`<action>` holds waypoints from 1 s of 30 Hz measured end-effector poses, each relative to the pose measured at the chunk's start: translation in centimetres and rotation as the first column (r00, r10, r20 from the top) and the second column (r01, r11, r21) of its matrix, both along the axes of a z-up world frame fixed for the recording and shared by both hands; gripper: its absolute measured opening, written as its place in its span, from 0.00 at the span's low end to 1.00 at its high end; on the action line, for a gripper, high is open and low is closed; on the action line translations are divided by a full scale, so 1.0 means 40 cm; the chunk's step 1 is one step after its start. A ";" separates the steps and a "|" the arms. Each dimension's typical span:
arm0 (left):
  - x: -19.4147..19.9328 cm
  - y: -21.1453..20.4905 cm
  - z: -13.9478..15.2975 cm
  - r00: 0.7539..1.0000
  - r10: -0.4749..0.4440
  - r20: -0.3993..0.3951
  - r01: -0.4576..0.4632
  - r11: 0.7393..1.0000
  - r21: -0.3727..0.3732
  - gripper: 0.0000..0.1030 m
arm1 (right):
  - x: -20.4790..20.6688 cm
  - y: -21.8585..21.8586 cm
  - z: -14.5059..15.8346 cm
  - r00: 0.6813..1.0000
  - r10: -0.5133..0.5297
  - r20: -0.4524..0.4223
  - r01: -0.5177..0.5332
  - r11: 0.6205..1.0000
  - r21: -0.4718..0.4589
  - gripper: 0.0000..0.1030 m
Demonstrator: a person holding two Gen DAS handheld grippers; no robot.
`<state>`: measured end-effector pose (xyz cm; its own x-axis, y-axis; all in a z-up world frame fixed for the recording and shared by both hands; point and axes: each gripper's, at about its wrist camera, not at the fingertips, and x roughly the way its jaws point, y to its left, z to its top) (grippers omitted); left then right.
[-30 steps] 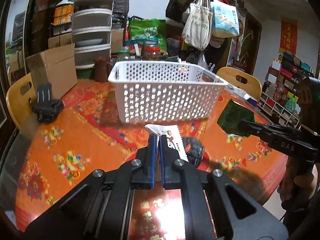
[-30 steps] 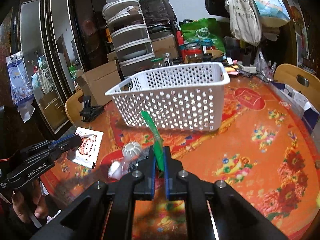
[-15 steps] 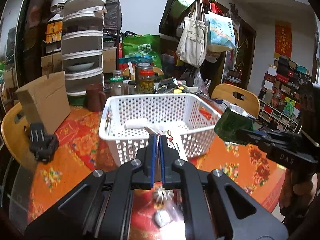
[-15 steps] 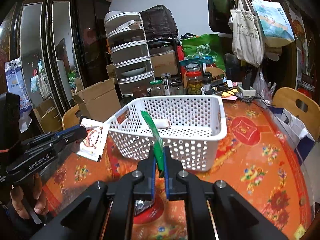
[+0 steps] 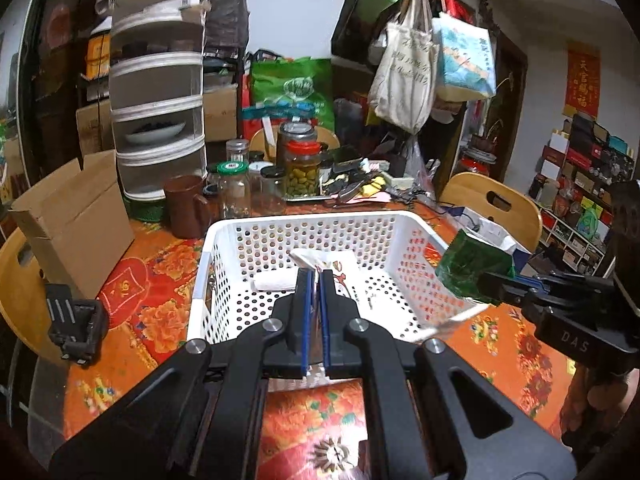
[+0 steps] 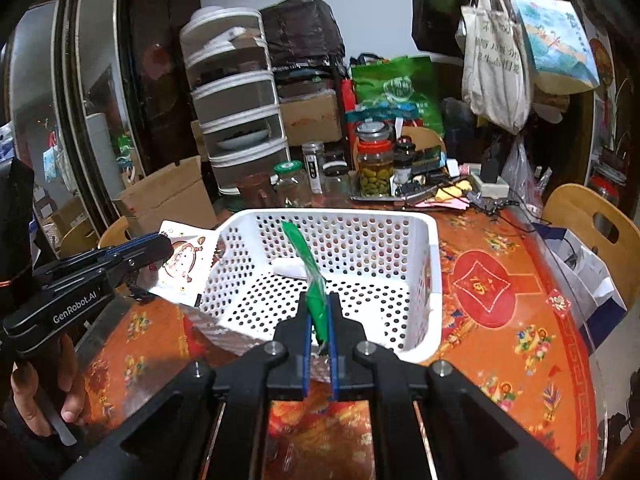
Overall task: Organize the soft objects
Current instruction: 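Open both tools to drop the sachet and green packet into the basket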
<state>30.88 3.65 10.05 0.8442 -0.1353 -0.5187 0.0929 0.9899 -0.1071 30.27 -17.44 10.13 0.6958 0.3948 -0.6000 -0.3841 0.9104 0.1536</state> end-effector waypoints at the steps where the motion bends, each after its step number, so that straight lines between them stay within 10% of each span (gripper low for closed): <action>1: 0.025 0.000 -0.006 1.000 0.003 -0.013 -0.003 1.000 0.002 0.04 | 0.013 0.000 -0.003 1.000 -0.002 -0.008 0.002 1.000 -0.003 0.05; 30: 0.370 0.009 -0.208 0.960 0.062 -0.274 -0.046 0.997 0.061 0.04 | 0.283 0.074 -0.165 0.982 -0.055 -0.181 0.031 0.990 -0.135 0.05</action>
